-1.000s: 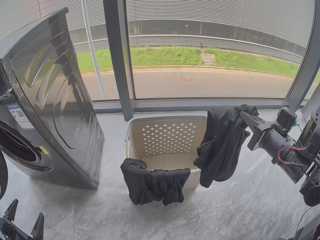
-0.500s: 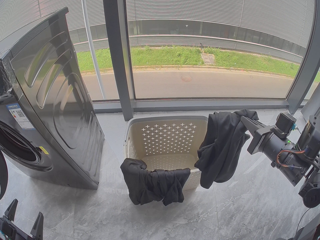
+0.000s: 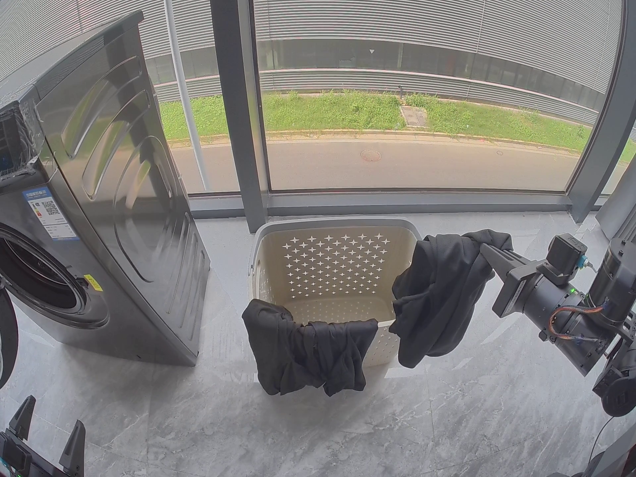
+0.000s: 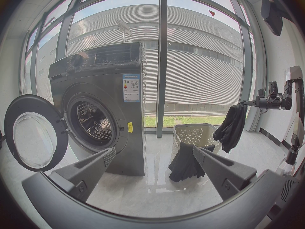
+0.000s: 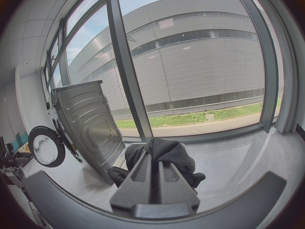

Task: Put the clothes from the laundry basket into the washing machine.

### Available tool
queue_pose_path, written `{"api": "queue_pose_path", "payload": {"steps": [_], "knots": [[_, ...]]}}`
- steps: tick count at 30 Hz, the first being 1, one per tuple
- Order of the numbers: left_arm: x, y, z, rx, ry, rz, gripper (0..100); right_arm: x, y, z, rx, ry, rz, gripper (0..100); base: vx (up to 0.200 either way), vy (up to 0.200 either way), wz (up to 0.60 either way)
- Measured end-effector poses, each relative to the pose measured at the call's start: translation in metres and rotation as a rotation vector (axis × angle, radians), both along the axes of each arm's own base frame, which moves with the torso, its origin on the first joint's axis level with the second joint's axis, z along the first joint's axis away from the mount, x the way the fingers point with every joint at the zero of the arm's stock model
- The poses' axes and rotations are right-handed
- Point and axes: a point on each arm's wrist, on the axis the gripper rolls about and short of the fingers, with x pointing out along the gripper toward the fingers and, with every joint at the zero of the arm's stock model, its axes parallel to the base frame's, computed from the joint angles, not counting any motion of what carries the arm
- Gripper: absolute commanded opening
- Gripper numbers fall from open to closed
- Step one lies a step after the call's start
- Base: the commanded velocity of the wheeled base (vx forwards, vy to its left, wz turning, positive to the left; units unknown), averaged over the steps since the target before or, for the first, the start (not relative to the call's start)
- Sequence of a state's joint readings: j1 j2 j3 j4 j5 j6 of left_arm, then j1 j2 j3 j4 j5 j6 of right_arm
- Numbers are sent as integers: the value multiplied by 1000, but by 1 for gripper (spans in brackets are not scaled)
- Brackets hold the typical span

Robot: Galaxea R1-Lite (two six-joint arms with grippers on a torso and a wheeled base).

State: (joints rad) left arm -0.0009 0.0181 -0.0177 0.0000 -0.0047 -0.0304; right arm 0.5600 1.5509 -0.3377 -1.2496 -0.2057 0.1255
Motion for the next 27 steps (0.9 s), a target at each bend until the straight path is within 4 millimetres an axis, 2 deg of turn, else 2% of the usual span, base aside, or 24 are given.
{"api": "queue_pose_path", "payload": {"steps": [13,27], "knots": [[0,0,0,-1,0,0,100,6,-13,0,-10,-4,-75,0,0,200,0],[0,0,0,-3,1,-1,100,7,-12,1,-6,-10,-76,0,0,200,0]]}}
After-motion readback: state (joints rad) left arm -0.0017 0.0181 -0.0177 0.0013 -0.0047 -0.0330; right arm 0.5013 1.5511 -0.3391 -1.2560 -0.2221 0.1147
